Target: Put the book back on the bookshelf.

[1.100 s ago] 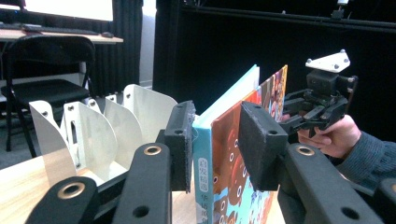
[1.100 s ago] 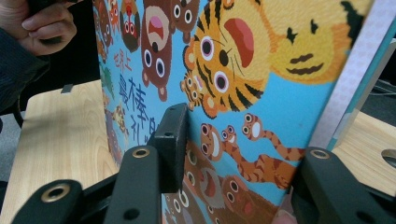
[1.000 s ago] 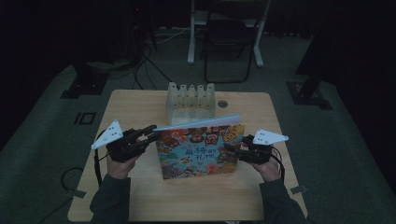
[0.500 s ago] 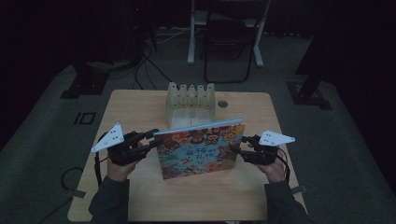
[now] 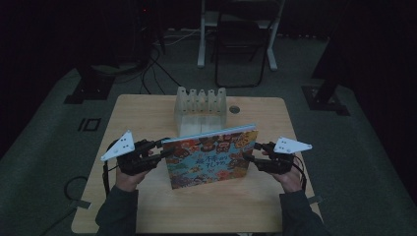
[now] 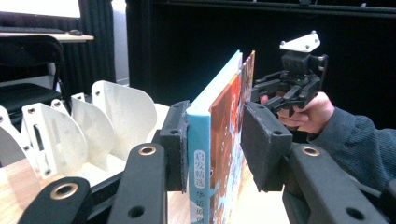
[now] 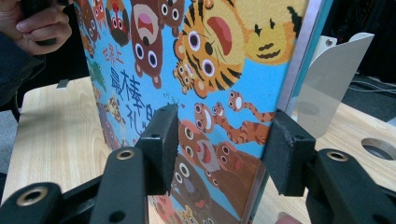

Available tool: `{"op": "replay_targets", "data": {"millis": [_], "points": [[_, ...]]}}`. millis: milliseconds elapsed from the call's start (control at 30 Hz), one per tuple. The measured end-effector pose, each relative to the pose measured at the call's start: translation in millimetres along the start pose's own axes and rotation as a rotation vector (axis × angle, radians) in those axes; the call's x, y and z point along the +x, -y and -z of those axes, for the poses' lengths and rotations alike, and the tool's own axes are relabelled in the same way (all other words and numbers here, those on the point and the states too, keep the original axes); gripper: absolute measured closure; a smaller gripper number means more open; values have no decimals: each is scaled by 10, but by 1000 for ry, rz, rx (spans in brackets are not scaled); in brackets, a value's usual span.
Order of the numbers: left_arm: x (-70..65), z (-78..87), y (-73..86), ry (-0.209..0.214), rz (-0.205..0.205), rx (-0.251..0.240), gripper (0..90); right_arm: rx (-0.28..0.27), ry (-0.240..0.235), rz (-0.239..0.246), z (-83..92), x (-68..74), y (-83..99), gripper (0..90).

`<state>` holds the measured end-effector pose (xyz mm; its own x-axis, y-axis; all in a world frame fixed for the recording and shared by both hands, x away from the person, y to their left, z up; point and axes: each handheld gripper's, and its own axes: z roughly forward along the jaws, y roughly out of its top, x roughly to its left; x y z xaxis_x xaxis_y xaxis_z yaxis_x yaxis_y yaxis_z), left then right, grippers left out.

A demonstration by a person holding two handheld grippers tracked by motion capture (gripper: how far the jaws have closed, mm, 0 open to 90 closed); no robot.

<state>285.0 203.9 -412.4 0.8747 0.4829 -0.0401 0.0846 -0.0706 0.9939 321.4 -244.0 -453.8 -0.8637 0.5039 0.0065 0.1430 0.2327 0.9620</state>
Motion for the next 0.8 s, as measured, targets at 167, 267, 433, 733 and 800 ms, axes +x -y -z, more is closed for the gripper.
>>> {"op": "replay_targets", "data": {"millis": [167,267,433,733,800], "points": [[-10,-21,15,10,-5,5,597,0,-4,2,8,2,3,491],[-5,-56,28,10,-11,20,593,-3,-2,0,7,7,6,488],[2,-166,68,15,-20,54,595,4,2,-1,6,10,19,482],[-6,-346,120,38,-19,83,618,7,20,8,45,10,23,502],[-13,-375,128,46,-22,92,629,5,24,9,61,8,22,503]]}}
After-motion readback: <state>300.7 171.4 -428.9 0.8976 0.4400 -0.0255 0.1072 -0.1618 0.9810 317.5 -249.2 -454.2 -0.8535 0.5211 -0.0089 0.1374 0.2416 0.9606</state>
